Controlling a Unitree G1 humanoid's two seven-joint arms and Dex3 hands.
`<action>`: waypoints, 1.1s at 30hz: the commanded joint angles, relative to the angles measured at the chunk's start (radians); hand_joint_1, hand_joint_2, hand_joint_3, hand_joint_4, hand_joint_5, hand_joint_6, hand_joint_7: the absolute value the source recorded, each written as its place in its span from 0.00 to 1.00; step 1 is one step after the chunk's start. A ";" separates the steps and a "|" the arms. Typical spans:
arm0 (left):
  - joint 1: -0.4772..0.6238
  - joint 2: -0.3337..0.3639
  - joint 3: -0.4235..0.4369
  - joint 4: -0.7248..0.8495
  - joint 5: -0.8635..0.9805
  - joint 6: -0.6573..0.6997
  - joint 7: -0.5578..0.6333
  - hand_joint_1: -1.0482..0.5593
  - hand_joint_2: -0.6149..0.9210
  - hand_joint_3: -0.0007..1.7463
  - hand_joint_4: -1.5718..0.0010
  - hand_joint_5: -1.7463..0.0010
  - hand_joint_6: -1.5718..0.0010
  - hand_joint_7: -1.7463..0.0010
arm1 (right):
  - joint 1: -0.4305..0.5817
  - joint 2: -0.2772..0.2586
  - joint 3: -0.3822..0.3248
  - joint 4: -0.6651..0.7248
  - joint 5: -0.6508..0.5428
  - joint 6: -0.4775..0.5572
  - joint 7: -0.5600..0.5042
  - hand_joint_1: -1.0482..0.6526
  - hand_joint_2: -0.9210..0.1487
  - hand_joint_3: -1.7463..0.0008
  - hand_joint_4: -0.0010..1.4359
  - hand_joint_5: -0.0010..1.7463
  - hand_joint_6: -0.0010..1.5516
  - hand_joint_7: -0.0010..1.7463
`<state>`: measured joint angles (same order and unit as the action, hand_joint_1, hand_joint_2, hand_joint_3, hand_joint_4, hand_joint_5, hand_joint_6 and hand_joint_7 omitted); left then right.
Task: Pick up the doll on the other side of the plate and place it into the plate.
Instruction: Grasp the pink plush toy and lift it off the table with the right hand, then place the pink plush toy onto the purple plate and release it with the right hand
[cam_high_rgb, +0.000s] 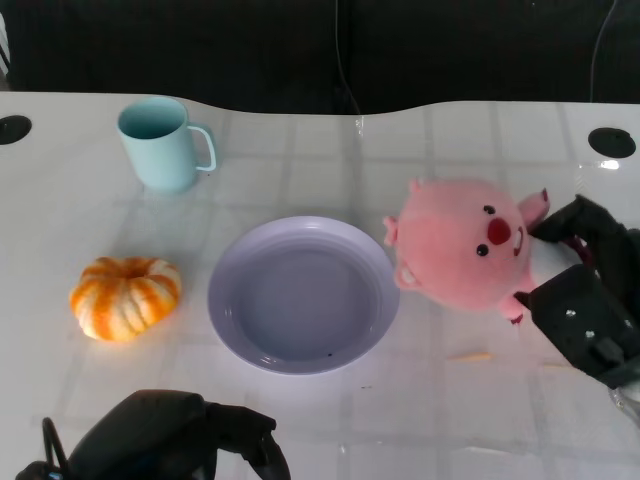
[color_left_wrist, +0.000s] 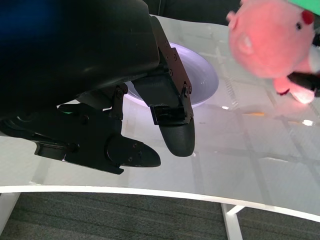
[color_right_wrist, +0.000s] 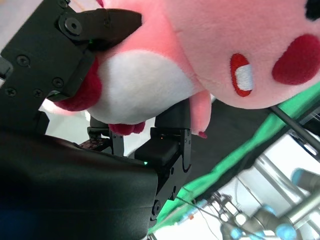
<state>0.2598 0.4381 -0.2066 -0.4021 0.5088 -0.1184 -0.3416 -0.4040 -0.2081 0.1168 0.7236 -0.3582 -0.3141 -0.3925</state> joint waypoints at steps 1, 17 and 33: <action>-0.003 0.008 -0.001 0.014 0.013 -0.014 0.018 0.56 1.00 0.10 0.55 0.19 0.43 0.65 | 0.017 -0.005 -0.012 -0.061 0.017 -0.045 0.018 0.59 0.59 0.18 0.65 1.00 0.52 1.00; -0.002 -0.029 -0.042 0.009 0.074 -0.011 0.039 0.55 1.00 0.10 0.54 0.19 0.44 0.64 | -0.084 0.113 0.099 -0.287 -0.054 0.168 0.218 0.56 0.57 0.21 0.66 1.00 0.50 1.00; 0.007 -0.035 -0.070 -0.014 0.116 -0.004 0.050 0.54 1.00 0.09 0.52 0.22 0.43 0.66 | -0.240 0.234 0.217 -0.091 -0.138 0.244 0.228 0.56 0.58 0.25 0.63 0.99 0.56 0.78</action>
<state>0.2606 0.3974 -0.2778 -0.4055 0.6182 -0.1304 -0.2932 -0.6136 0.0250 0.3350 0.6263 -0.5021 -0.0751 -0.1591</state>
